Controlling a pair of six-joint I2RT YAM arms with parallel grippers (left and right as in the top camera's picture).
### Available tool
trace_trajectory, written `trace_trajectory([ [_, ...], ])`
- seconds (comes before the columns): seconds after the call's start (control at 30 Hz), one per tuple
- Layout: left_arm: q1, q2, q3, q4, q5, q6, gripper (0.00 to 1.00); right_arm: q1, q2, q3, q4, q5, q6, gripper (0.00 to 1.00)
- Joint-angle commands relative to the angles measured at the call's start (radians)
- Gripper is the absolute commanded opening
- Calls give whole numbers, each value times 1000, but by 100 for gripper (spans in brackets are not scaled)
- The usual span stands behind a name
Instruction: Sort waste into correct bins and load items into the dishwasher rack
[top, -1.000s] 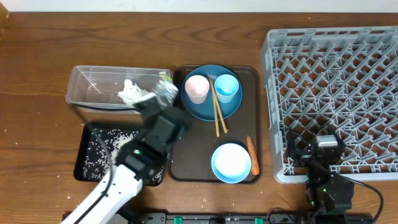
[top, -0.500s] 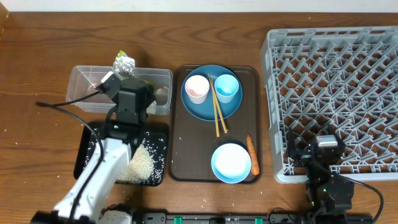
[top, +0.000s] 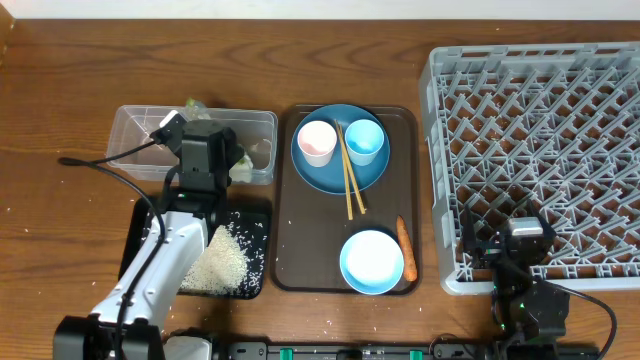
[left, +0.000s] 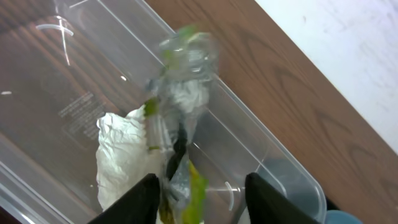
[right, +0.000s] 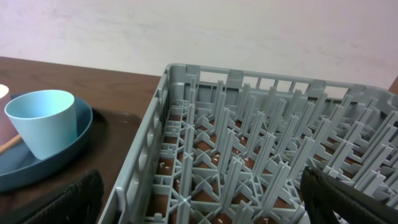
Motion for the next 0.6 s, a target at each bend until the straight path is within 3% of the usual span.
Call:
trace_trajectory([
  [0.0, 5, -37, 19, 1, 28, 59, 52, -11, 1, -1, -4, 10, -6, 99],
  [0.17, 5, -122, 19, -22, 47, 90, 61, -11, 1, -1, -4, 10, -6, 99],
  [0.3, 5, -226, 19, -72, 78, 90, 63, -11, 1, -1, -4, 11, -6, 99],
  [0.47, 4, -385, 19, -279, 296, 91, 63, -11, 1, -1, -4, 10, -6, 99],
  [0.57, 4, -473, 19, -461, 423, 98, 74, -11, 1, -1, -4, 10, -6, 99],
])
